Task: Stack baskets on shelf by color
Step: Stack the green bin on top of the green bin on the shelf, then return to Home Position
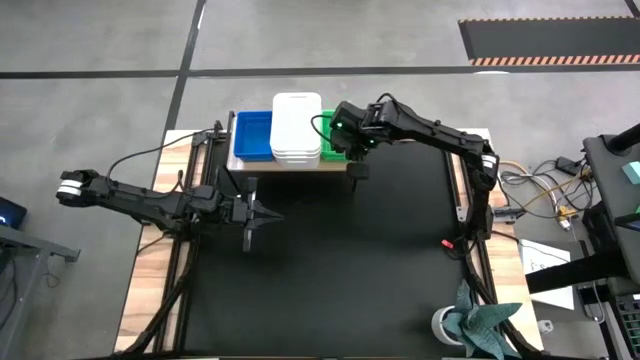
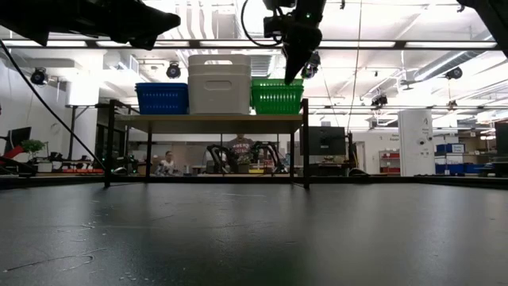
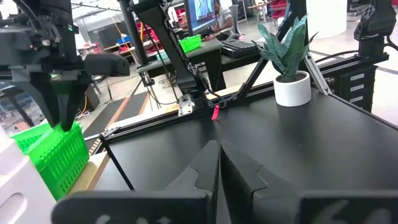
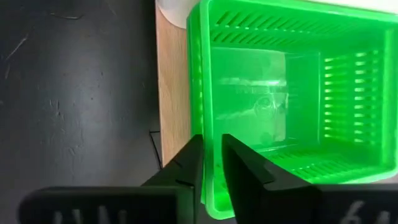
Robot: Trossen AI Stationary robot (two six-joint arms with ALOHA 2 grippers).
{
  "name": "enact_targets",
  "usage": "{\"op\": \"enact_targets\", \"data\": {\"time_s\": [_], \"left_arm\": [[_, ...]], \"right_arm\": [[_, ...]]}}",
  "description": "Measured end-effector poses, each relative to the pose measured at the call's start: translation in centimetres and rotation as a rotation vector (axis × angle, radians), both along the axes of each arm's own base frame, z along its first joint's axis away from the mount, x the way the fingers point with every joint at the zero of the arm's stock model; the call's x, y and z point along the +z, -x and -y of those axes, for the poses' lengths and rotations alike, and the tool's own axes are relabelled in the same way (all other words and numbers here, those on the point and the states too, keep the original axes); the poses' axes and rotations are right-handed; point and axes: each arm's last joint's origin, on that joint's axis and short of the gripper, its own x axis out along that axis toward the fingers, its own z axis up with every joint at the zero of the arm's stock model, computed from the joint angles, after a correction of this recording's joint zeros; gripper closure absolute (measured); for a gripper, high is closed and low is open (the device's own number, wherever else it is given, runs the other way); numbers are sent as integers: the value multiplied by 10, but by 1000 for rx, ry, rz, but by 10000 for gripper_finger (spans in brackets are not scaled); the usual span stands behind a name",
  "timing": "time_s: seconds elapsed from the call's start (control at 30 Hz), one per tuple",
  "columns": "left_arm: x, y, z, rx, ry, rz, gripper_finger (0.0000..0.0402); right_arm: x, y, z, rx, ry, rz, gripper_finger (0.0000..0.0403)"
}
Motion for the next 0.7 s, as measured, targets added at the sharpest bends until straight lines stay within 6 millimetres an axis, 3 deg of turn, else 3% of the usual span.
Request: {"op": "enact_targets", "data": {"time_s": [0.27, 0.53, 0.7], "left_arm": [[0, 0, 0, 0, -2, 0, 402], [-1, 5, -1, 0, -2, 6, 402], [-9, 25, -3, 1, 1, 48, 402]], "right_arm": [[-1, -2, 1, -5, 0, 6, 297], [18, 11, -8, -27, -29, 69, 292], [32, 22, -34, 74, -132, 207, 305]]}}
